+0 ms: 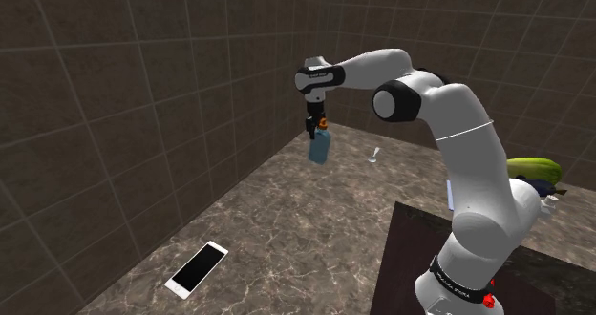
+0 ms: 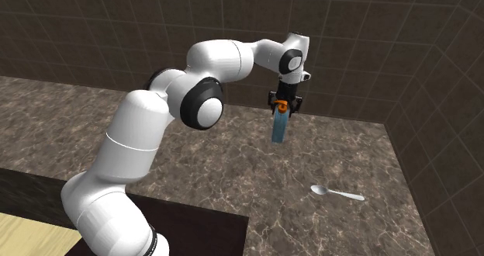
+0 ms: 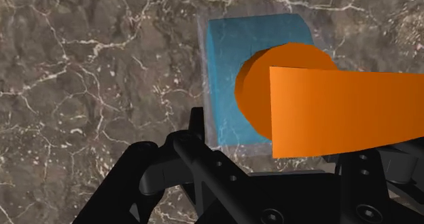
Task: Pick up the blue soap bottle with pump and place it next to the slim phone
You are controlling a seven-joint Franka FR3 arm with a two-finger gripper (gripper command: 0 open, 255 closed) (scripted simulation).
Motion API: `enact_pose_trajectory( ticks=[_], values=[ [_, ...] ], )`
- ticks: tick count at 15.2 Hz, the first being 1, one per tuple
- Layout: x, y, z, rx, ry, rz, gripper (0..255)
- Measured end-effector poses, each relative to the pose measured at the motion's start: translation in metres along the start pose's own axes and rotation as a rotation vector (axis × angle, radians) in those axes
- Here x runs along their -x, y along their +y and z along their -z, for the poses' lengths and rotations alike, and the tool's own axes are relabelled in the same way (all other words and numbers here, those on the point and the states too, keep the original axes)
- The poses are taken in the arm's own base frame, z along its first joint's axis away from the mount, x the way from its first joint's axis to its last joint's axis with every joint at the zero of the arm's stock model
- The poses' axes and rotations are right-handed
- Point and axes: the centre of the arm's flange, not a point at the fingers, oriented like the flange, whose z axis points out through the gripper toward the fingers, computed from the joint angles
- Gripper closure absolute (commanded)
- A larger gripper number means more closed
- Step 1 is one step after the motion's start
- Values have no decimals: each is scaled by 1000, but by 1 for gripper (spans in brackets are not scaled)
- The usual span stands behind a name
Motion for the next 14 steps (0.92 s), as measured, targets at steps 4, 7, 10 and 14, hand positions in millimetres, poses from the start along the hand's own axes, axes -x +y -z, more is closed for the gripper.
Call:
enact_pose_trajectory(
  ticks=[4, 7, 10, 14],
  values=[
    [5, -1, 21, 0, 0, 0, 255],
    [6, 0, 36, 0, 0, 0, 255],
    [9, -1, 52, 0, 0, 0, 255],
    [16, -27, 65, 0, 0, 0, 255]
  ],
)
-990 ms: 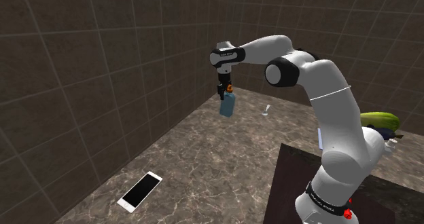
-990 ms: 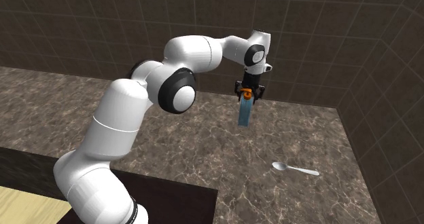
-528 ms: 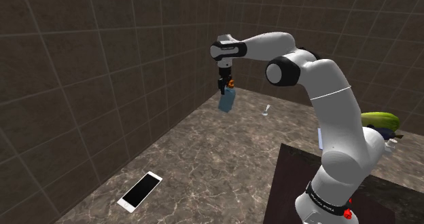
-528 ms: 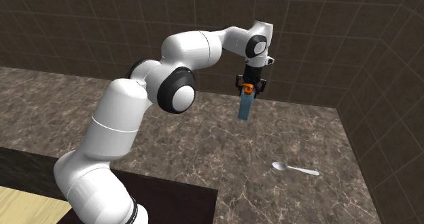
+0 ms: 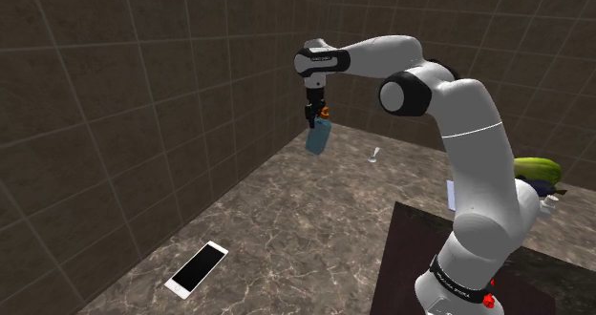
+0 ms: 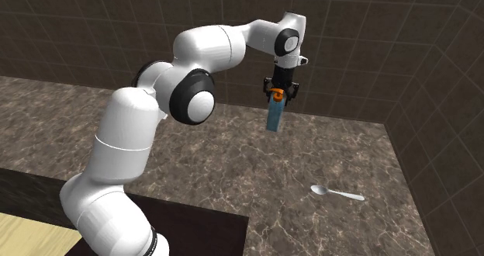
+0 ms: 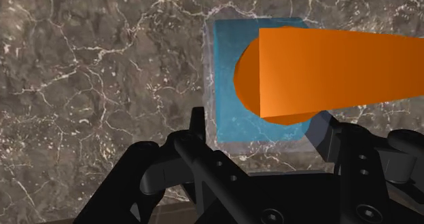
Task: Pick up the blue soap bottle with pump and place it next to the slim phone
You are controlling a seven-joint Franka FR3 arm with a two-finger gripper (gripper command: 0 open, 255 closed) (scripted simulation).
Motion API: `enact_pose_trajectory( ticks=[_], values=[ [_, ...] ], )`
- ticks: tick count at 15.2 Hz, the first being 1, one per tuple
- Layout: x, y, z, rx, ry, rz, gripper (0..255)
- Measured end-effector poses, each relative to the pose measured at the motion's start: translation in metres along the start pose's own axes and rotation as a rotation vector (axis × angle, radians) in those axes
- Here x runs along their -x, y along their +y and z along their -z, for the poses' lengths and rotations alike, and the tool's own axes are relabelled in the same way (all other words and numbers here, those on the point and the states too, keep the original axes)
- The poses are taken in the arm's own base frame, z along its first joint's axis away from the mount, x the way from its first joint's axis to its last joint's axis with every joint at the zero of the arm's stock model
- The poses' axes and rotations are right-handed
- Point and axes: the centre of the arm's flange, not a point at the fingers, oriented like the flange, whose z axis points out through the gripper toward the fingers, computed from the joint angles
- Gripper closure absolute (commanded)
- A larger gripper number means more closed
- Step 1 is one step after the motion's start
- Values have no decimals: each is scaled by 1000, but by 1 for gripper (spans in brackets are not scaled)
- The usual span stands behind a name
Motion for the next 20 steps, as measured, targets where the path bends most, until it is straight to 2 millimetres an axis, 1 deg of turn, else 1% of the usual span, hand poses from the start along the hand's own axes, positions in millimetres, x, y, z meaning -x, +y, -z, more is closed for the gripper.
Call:
enact_pose_trajectory(
  ticks=[3, 6, 7, 9, 10, 11, 15, 20],
  values=[
    [6, -34, 13, 0, 1, 1, 255],
    [17, -73, 23, 0, 1, 1, 255],
    [16, -87, 27, 0, 1, 1, 255],
    [24, -110, 36, 0, 0, 1, 255],
    [24, -122, 38, 0, 1, 1, 255],
    [29, -137, 38, 0, 0, 1, 255],
    [39, -184, 55, 0, 0, 1, 255],
    [52, -245, 70, 0, 1, 1, 255]
  ],
)
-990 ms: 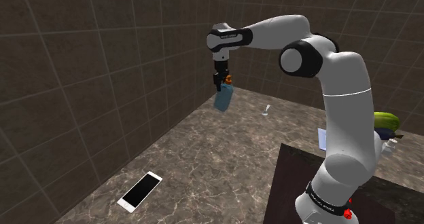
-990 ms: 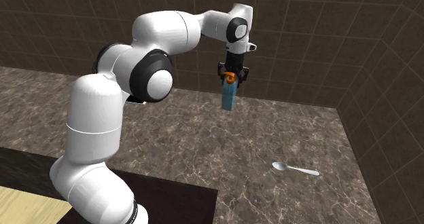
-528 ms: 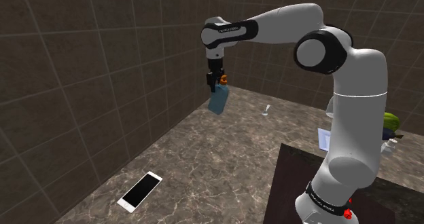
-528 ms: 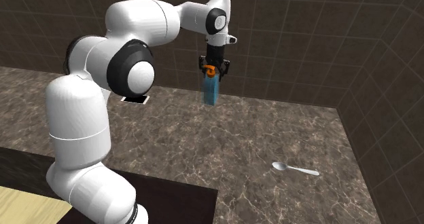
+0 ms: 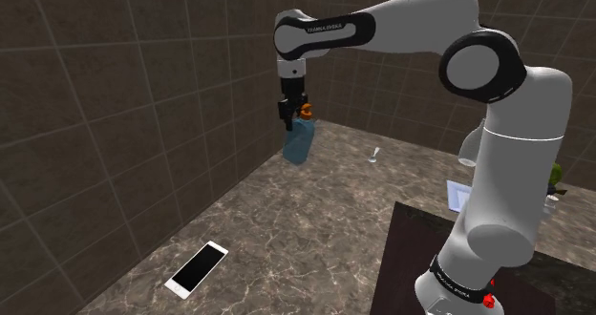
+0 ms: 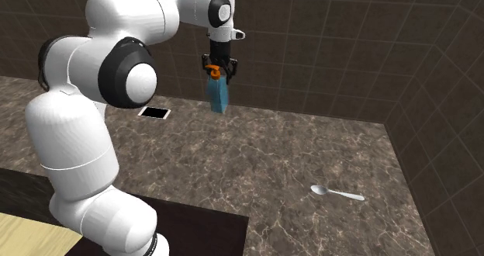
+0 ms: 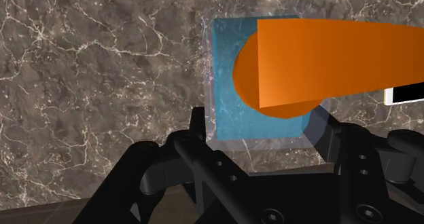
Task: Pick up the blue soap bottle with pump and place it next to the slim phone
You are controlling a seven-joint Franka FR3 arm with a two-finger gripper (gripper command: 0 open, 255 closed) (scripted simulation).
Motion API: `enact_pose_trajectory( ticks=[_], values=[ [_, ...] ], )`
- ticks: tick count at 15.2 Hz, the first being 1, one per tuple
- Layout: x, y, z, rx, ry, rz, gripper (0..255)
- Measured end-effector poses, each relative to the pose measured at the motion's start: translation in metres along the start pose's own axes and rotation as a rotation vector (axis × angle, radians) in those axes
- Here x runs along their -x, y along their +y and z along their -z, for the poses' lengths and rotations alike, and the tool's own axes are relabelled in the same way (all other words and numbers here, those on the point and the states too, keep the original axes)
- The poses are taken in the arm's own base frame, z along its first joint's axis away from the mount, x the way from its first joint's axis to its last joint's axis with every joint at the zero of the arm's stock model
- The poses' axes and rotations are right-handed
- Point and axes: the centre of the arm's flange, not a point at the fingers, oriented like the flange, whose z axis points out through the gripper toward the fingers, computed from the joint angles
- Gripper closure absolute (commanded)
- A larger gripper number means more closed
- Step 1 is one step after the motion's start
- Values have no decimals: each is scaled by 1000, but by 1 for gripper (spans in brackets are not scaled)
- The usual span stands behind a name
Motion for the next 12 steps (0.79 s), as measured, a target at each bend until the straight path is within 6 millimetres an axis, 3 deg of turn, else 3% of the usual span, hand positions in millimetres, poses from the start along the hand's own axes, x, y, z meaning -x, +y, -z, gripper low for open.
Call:
enact_pose_trajectory(
  ticks=[12],
  values=[
    [33, -150, 49, 0, 0, 0, 255]
  ],
)
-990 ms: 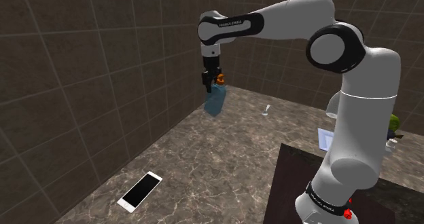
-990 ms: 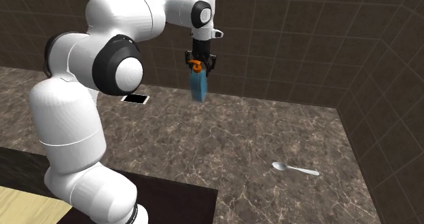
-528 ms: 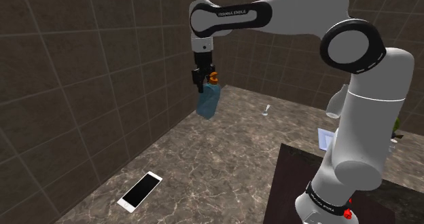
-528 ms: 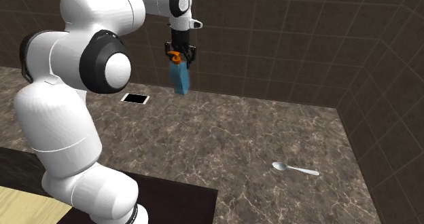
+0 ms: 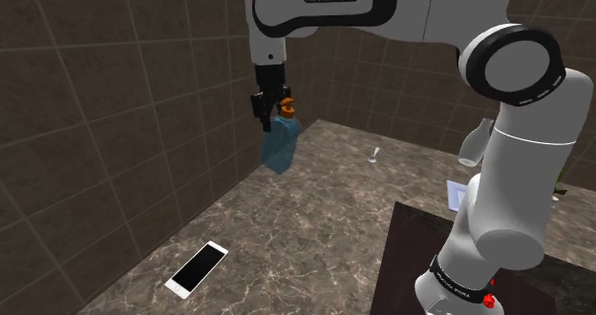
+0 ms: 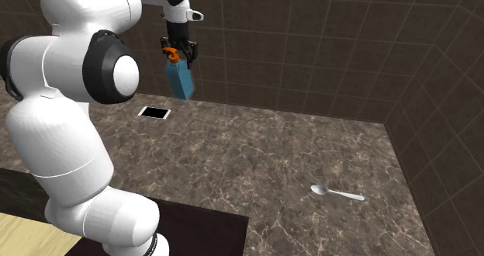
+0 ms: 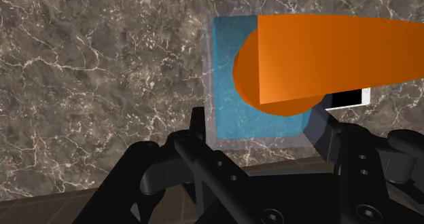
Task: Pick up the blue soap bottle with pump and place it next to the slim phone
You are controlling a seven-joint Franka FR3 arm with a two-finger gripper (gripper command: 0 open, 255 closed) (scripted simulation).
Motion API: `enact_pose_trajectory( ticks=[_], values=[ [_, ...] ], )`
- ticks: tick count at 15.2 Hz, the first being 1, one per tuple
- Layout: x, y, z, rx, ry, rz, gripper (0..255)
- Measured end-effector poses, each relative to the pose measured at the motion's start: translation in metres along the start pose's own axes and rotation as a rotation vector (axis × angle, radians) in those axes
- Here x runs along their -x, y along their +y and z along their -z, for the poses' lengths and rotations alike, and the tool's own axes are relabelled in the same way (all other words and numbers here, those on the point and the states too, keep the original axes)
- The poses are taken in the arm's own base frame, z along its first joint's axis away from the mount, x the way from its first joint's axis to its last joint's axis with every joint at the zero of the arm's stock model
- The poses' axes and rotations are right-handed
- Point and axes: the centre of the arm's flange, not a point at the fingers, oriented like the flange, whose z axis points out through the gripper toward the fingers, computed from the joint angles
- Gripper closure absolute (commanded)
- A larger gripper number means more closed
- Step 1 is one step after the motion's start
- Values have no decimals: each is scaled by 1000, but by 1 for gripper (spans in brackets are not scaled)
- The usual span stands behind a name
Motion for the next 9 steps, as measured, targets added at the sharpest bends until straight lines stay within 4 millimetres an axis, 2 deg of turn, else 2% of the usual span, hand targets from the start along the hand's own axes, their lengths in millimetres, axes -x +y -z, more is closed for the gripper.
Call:
enact_pose_trajectory(
  ticks=[9],
  values=[
    [24, -115, 30, 1, 0, 0, 255]
  ],
)
